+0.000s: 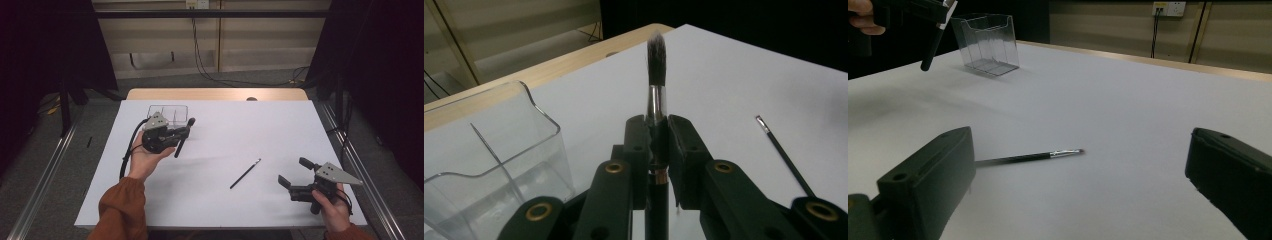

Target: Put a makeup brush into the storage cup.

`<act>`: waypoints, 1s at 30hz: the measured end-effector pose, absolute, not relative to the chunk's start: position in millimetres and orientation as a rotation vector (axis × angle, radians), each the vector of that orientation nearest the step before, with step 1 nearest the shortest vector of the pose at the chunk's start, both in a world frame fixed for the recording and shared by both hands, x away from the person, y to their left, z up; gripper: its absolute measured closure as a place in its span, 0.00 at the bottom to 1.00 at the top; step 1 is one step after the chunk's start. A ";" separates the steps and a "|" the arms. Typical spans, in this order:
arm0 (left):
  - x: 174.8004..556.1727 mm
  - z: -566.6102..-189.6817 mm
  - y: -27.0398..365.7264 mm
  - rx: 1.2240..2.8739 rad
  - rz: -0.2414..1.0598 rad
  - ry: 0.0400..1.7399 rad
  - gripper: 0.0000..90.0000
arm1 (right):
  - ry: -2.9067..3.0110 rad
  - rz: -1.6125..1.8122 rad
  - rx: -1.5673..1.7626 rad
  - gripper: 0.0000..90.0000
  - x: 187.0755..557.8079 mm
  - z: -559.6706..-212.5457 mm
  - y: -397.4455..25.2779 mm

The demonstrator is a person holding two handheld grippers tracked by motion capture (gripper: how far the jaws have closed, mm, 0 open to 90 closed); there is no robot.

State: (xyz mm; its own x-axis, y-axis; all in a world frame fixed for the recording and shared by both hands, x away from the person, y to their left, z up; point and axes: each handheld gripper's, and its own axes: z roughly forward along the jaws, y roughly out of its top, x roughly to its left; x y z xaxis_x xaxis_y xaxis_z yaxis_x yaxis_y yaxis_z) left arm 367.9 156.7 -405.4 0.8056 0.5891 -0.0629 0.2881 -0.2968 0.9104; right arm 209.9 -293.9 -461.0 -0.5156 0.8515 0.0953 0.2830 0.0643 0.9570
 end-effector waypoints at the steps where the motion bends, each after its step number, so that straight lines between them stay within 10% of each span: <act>1: 367.7 -404.9 158.1 1.889 0.350 0.663 0.89 | 1.842 1.469 1.128 0.00 209.9 -461.0 -294.0; 30: 382.8 -378.6 178.2 1.683 0.415 0.698 0.89 | 1.841 1.469 1.126 0.00 210.4 -461.1 -293.9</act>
